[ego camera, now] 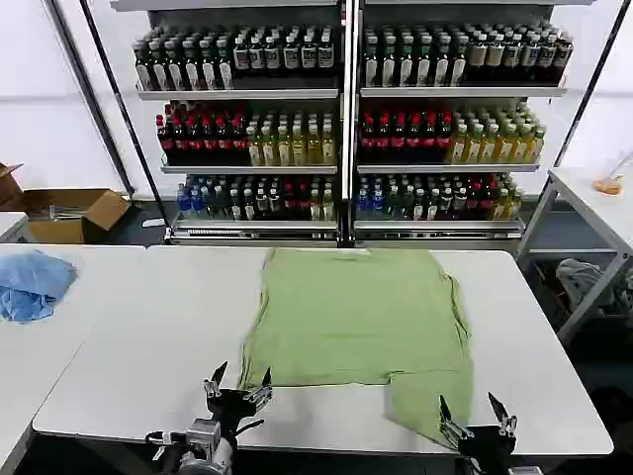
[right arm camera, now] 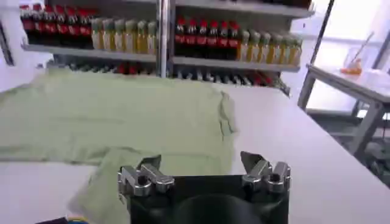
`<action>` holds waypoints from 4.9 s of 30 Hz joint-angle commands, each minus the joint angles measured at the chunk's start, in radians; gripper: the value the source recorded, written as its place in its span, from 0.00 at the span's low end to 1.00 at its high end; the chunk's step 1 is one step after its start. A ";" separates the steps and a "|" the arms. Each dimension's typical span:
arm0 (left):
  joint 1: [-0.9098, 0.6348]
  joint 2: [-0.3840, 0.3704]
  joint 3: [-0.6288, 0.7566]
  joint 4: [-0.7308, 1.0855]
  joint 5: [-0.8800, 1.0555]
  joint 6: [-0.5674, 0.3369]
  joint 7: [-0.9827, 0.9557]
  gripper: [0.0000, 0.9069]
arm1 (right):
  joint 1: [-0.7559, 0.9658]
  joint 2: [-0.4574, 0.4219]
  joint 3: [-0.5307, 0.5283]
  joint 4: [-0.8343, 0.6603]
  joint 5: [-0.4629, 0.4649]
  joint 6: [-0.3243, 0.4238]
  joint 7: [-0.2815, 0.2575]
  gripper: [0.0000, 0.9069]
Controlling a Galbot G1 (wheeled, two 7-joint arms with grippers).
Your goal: Fold and organize the clothes.
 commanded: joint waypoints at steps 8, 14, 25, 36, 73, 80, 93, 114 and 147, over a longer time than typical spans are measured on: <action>-0.079 0.036 0.020 0.098 -0.057 0.103 -0.031 0.03 | -0.013 0.012 -0.055 -0.037 0.012 -0.023 0.020 0.49; -0.075 0.039 0.022 0.099 -0.095 0.102 -0.015 0.02 | 0.000 0.013 -0.076 -0.054 0.041 -0.024 0.021 0.00; -0.056 0.045 0.013 0.082 -0.143 0.091 0.002 0.02 | -0.004 0.015 -0.081 -0.052 0.053 -0.006 0.013 0.00; 0.015 0.053 -0.022 -0.044 -0.164 -0.014 0.010 0.02 | -0.071 -0.011 -0.039 0.030 0.031 0.050 -0.008 0.00; -0.226 0.135 0.011 0.054 -0.292 -0.017 0.013 0.02 | 0.415 -0.177 0.006 -0.113 0.188 0.012 0.030 0.00; -0.317 0.120 0.056 0.157 -0.286 -0.017 -0.002 0.02 | 0.491 -0.175 -0.031 -0.209 0.179 0.012 0.029 0.00; -0.390 0.096 0.096 0.261 -0.234 -0.014 -0.011 0.02 | 0.589 -0.154 -0.106 -0.342 0.115 0.014 0.014 0.00; -0.334 0.082 0.085 0.255 -0.162 -0.028 -0.017 1.00 | 0.523 -0.118 -0.115 -0.331 0.023 -0.027 -0.030 1.00; -0.344 0.086 0.072 0.334 -0.200 -0.029 -0.008 0.03 | 0.465 -0.071 -0.102 -0.374 0.195 -0.029 0.018 0.00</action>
